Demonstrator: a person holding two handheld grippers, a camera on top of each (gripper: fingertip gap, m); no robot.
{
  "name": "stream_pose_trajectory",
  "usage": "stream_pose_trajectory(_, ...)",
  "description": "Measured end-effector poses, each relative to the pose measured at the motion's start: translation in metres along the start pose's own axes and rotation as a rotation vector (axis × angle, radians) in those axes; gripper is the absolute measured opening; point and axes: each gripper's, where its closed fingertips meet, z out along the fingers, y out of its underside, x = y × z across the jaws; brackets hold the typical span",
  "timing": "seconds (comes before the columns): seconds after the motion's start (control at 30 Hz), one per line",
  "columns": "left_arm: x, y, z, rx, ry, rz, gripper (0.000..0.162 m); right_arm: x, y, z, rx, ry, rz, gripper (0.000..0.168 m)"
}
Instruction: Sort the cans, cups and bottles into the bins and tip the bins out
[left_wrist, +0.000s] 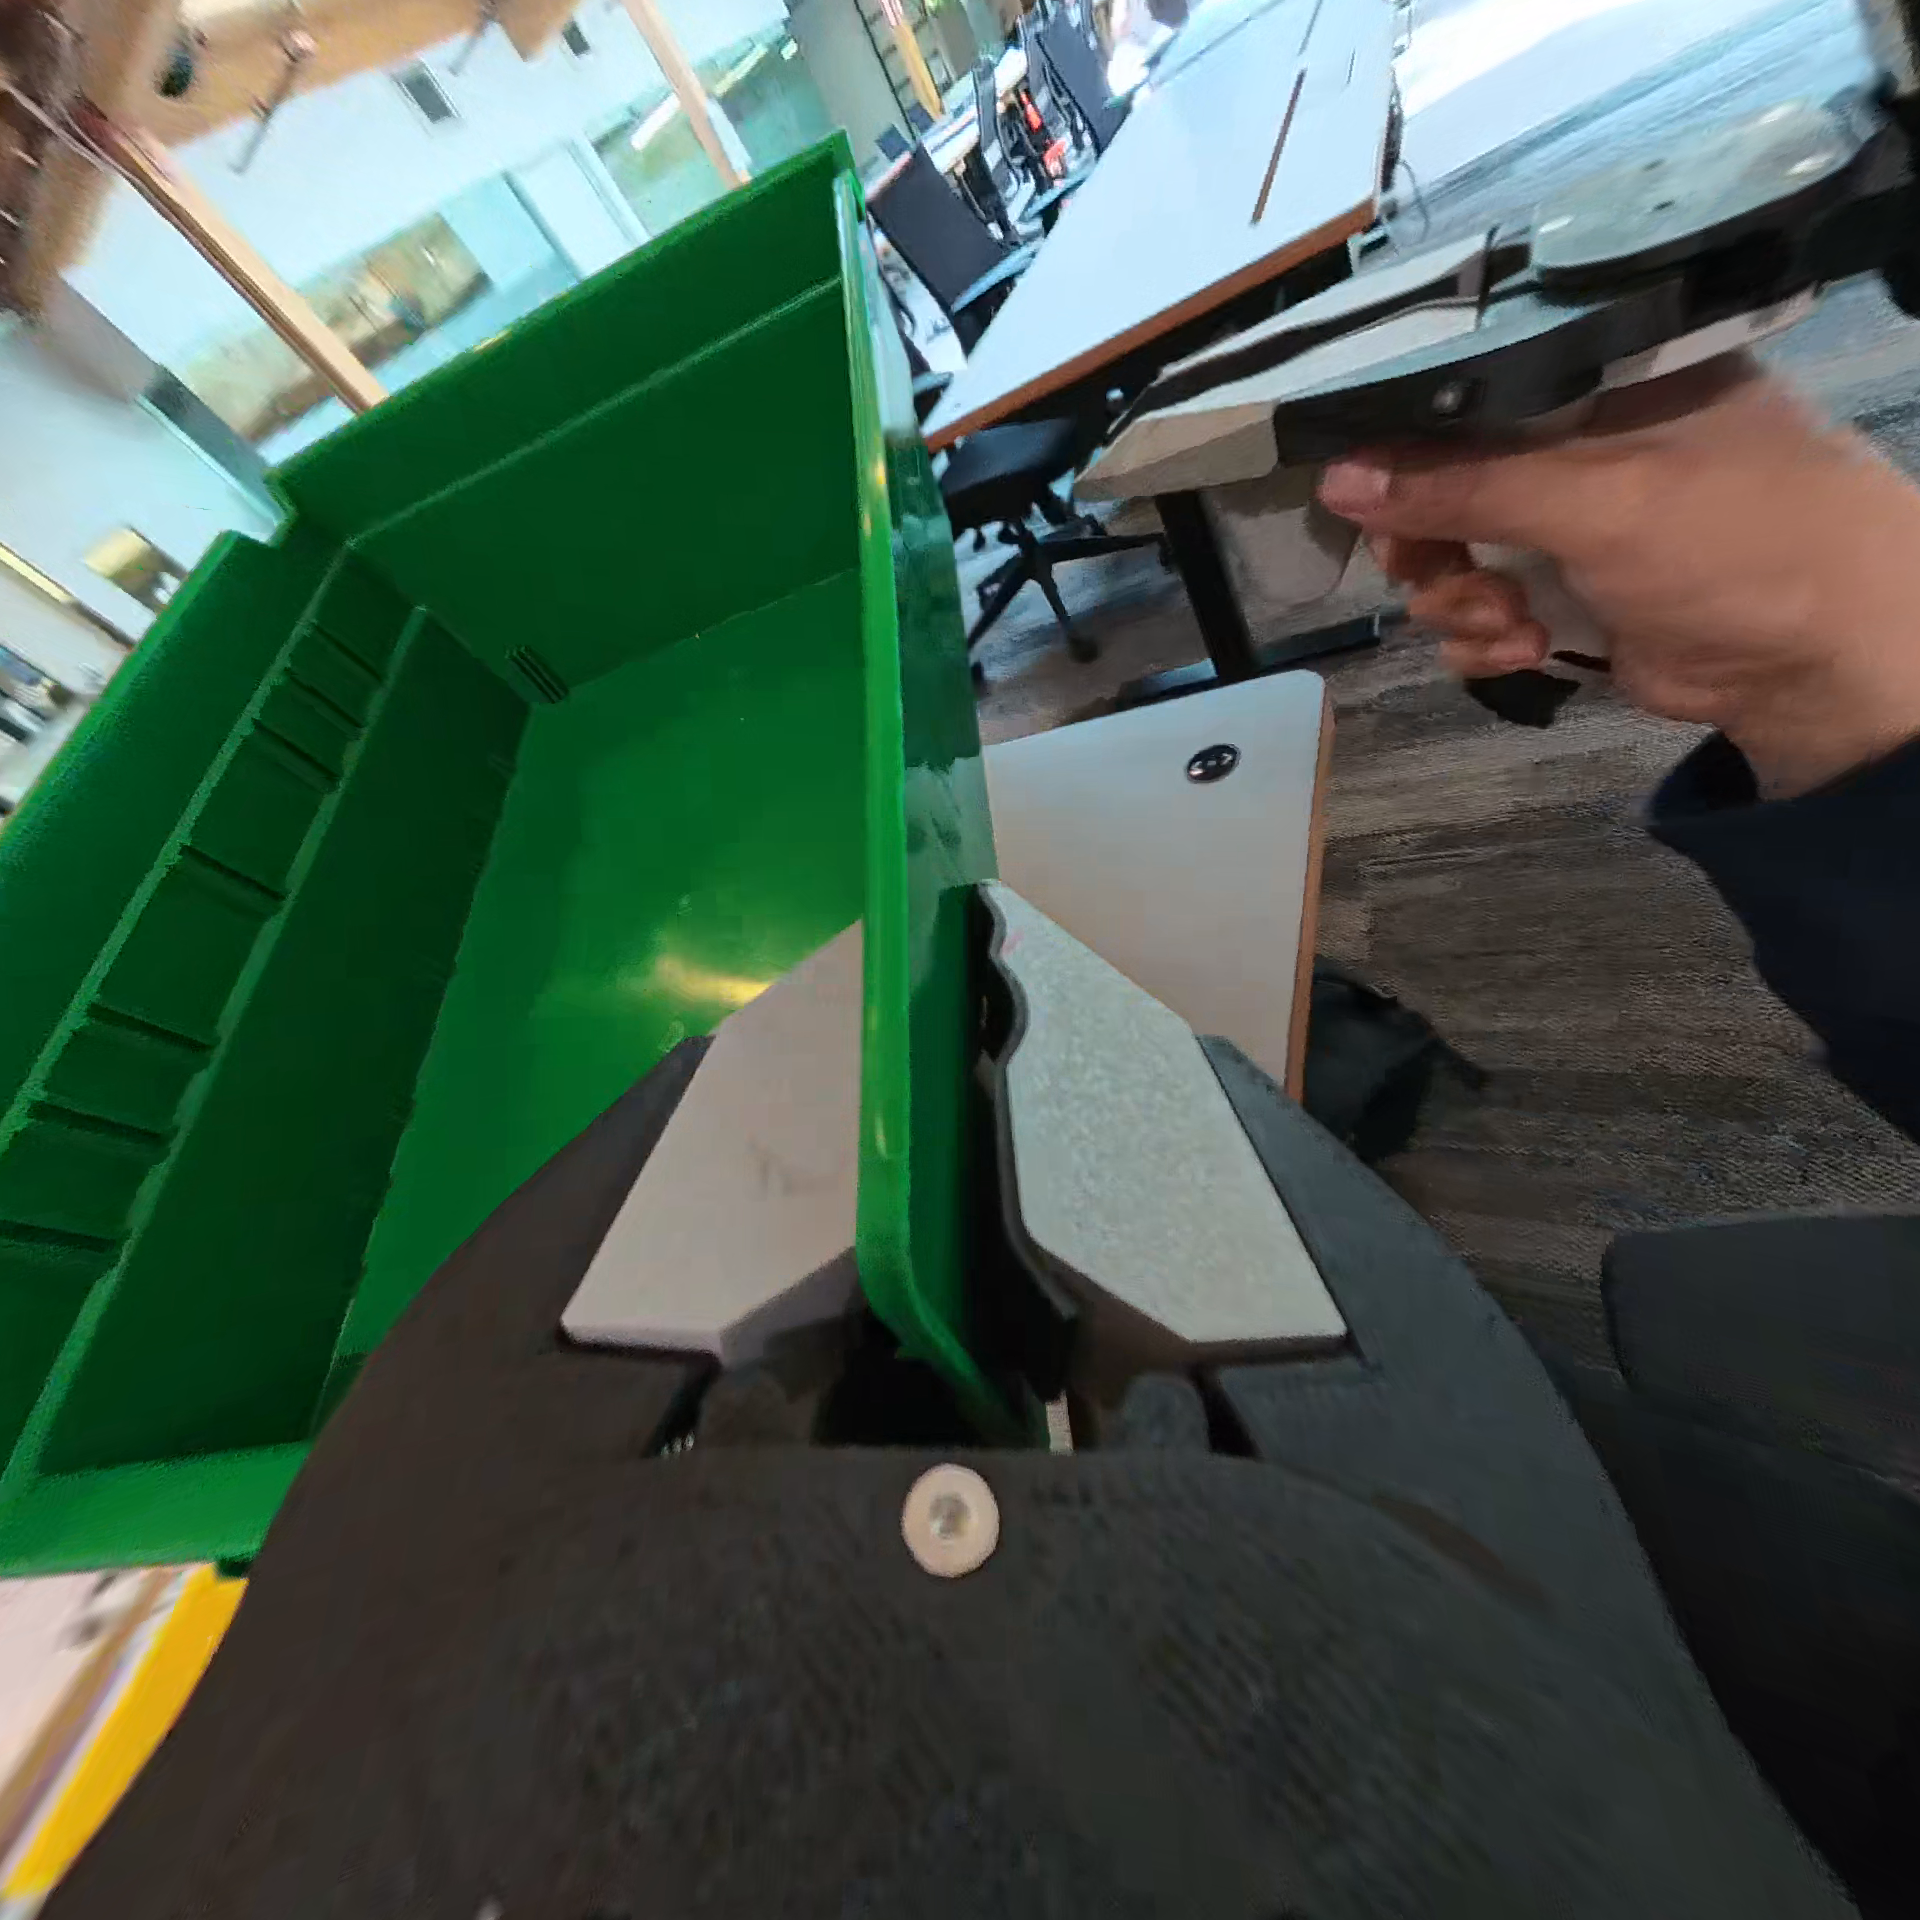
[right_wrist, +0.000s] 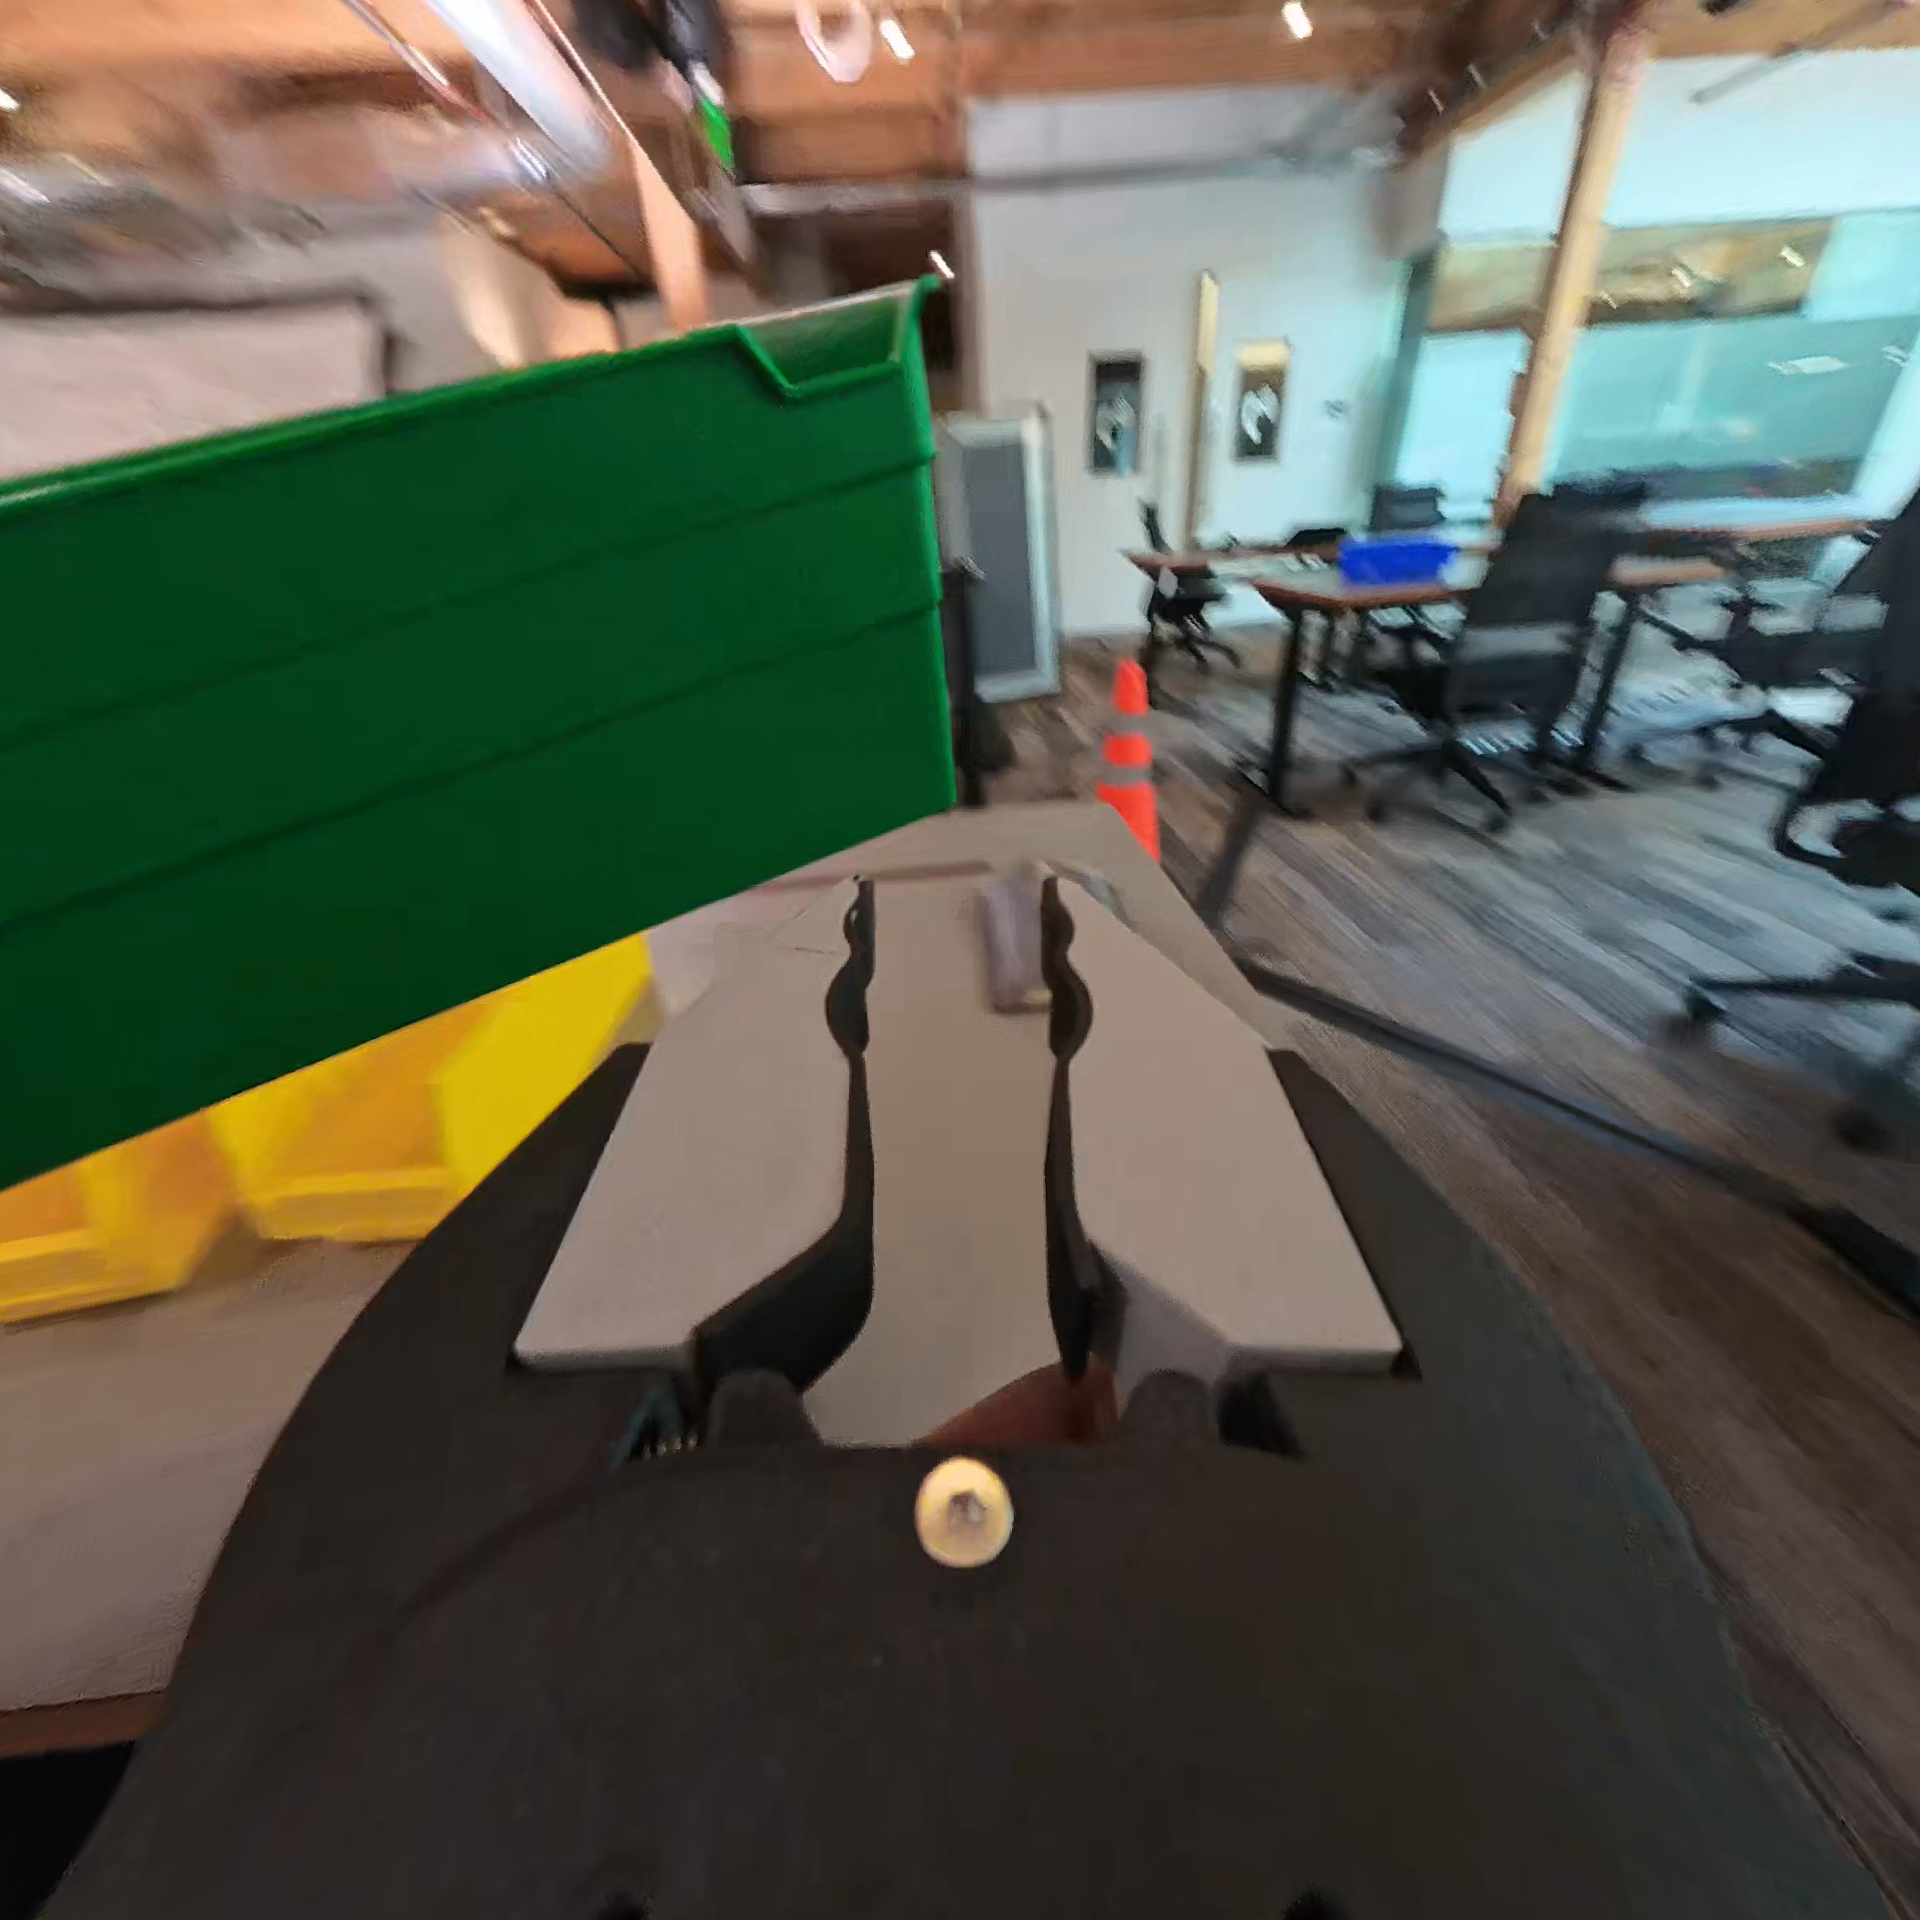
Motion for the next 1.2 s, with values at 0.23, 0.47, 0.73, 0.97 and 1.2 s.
stream_pose_trajectory(0.23,0.059,0.080,0.134,-0.208,0.055,-0.122,0.006,0.046,0.084,0.048,-0.251,0.096,0.038,0.035)
stream_pose_trajectory(0.47,0.076,0.114,0.119,-0.278,-0.035,0.159,0.030,0.044,0.160,0.078,-0.475,0.032,0.150,0.054)
stream_pose_trajectory(0.73,0.059,0.115,-0.017,-0.194,-0.044,0.069,0.022,-0.018,0.143,0.045,-0.599,-0.171,0.035,0.078)
stream_pose_trajectory(0.97,0.018,0.179,-0.118,-0.265,-0.171,-0.053,0.022,-0.033,0.182,0.050,-0.776,-0.227,0.031,0.083)
stream_pose_trajectory(1.2,-0.012,0.190,-0.166,-0.233,-0.248,-0.150,0.018,0.061,0.148,0.056,-0.594,0.193,-0.224,0.009)
